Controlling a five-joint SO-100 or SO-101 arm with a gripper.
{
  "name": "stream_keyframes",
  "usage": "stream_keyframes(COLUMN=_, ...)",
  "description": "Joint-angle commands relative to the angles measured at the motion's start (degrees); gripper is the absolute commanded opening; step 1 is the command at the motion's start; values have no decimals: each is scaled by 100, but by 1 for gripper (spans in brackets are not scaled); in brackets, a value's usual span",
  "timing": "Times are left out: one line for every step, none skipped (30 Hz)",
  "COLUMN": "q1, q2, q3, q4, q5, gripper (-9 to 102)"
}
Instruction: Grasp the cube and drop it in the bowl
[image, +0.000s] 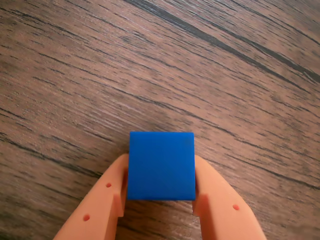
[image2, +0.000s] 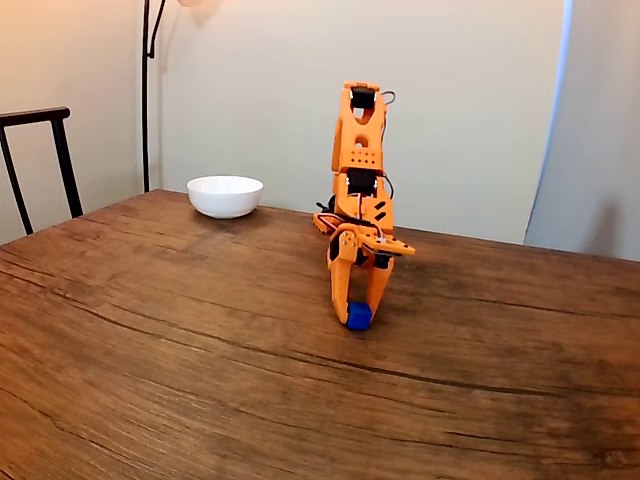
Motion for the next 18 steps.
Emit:
stream_keyframes(q1=18, q2=281, q3=-229, q4=-18, q5=-18, gripper=9)
stream_keyframes(q1=26, q2=404, q3=-264, q4=-18, q5=0, gripper=9)
stream_keyframes(q1=44, q2=562, q3=-272, q4=-18, q5=18, gripper=9)
stream_keyframes(q1=53, q2=747, q3=-246, q4=-18, q5=26, gripper=9)
stream_keyframes(q1=70, q2=958, q3=-185, q4=-9, q5=35, gripper=9)
stream_keyframes(q1=132, q2=1160, q3=-149, q4=18, q5=44, gripper=9)
stream_keyframes(q1=176, q2=1380, q3=-88, q4=123, q5=53, gripper=9)
stream_keyframes(q1=220, q2=1600, q3=-44, q4=299, q5=53, gripper=9)
stream_keyframes(q1=255, q2=1837, q3=-18, q4=519, q5=62, gripper=9)
stream_keyframes(q1=316, q2=2074, q3=0, q4=782, q5=62, gripper=9)
stream_keyframes(q1=369, q2=2320, q3=18, q4=1090, q5=88, gripper=9)
stream_keyframes(q1=404, q2=2549, q3=0, q4=1441, q5=185, gripper=9)
stream_keyframes(q1=457, q2=2786, q3=-44, q4=1793, q5=264, gripper=9)
stream_keyframes(q1=519, q2=3015, q3=-97, q4=2136, q5=316, gripper=9)
stream_keyframes(q1=580, q2=3261, q3=-105, q4=2426, q5=352, gripper=9)
stream_keyframes(q1=659, q2=3498, q3=-123, q4=2681, q5=387, gripper=9)
stream_keyframes(q1=729, q2=3735, q3=-149, q4=2944, q5=422, gripper=9)
stream_keyframes(q1=800, q2=3964, q3=-158, q4=3217, q5=457, gripper=9)
